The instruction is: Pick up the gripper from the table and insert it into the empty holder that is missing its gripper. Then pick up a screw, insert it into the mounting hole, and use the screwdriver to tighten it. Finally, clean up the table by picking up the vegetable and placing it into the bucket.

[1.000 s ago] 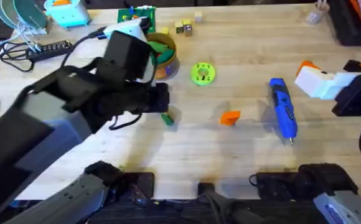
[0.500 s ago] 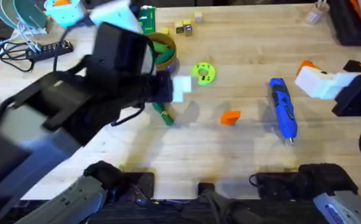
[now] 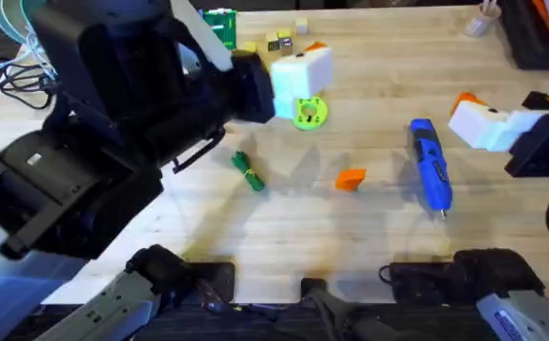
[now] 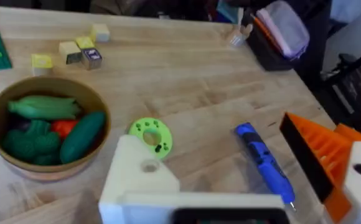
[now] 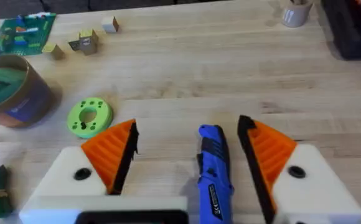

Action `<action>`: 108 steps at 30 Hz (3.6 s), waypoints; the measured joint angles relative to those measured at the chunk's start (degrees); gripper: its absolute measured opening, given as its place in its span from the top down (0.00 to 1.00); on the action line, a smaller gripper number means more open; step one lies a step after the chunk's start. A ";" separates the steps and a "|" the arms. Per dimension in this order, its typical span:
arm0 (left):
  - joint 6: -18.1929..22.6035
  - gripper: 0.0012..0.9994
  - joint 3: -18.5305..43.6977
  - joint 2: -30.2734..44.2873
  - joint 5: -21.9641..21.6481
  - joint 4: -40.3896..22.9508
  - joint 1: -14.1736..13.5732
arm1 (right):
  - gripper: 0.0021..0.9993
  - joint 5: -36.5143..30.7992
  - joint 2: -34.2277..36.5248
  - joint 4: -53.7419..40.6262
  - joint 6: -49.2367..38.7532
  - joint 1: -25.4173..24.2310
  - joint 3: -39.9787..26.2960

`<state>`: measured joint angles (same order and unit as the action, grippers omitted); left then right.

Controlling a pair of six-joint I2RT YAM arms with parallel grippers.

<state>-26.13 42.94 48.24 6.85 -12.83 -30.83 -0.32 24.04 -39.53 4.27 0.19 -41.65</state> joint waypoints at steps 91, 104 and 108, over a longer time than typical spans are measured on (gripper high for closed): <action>25.18 0.01 -42.58 -47.59 11.51 9.59 -0.15 | 0.01 13.03 12.00 0.63 7.79 5.69 0.04; 25.18 0.01 -42.58 -47.61 22.76 9.85 -0.15 | 0.01 5.04 26.83 -2.82 -9.66 29.68 -0.74; 25.18 0.01 -42.58 -47.59 25.41 9.83 -0.15 | 0.01 2.44 29.43 -2.88 -11.68 30.82 -0.75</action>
<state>-0.95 0.36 0.64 32.26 -3.00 -30.98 2.12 53.48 -42.41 -7.41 31.00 -42.40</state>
